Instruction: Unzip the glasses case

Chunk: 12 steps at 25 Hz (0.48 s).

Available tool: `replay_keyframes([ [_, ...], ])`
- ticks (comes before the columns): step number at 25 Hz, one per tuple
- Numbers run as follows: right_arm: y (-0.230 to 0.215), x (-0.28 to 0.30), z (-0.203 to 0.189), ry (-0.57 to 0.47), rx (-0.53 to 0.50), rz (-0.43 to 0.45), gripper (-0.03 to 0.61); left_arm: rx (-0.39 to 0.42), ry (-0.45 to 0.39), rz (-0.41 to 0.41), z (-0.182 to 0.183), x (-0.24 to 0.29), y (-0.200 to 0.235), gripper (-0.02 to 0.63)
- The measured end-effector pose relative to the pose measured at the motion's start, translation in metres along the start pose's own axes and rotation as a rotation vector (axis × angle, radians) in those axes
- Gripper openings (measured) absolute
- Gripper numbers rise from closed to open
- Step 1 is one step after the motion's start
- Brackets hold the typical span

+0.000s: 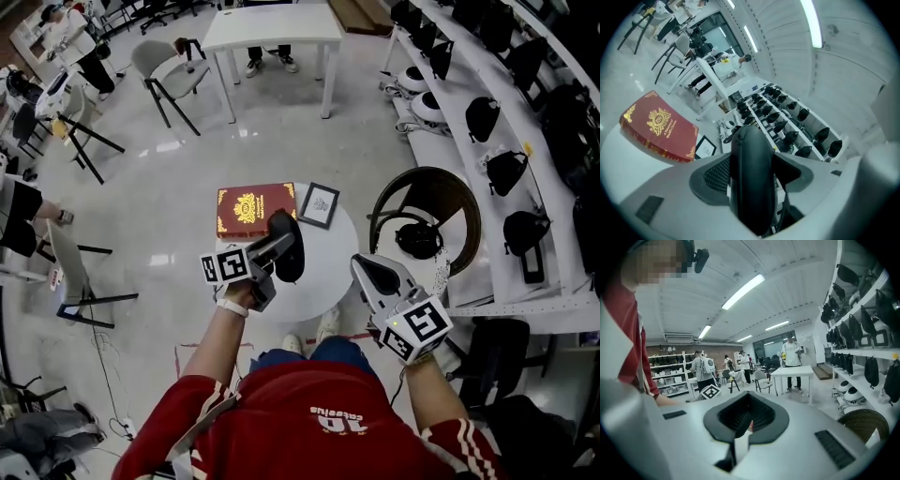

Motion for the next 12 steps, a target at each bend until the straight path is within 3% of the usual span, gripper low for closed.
replay_keyframes([
  [7,0.028,0.002,0.029,-0.087,-0.082,0.02,0.015,0.026,-0.16,-0.148,0.038,-0.04,-0.066,0.287],
  [10,0.039,0.002,0.046,-0.148,-0.114,0.025,0.015,0.087,-0.2,-0.189,0.049,-0.056,-0.093,0.287],
  [12,0.049,0.0,0.059,-0.193,-0.149,0.027,0.015,0.169,-0.208,-0.197,0.056,-0.07,-0.111,0.286],
])
Point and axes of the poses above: the fingertips, and each gripper's own axes: x forward along the fingers, y to its left, z out of its top, the point moved 8 cm from there along -x, backward along the fingers, and after that the axes turned 6 degrees about -y, right-handed, at the moved point
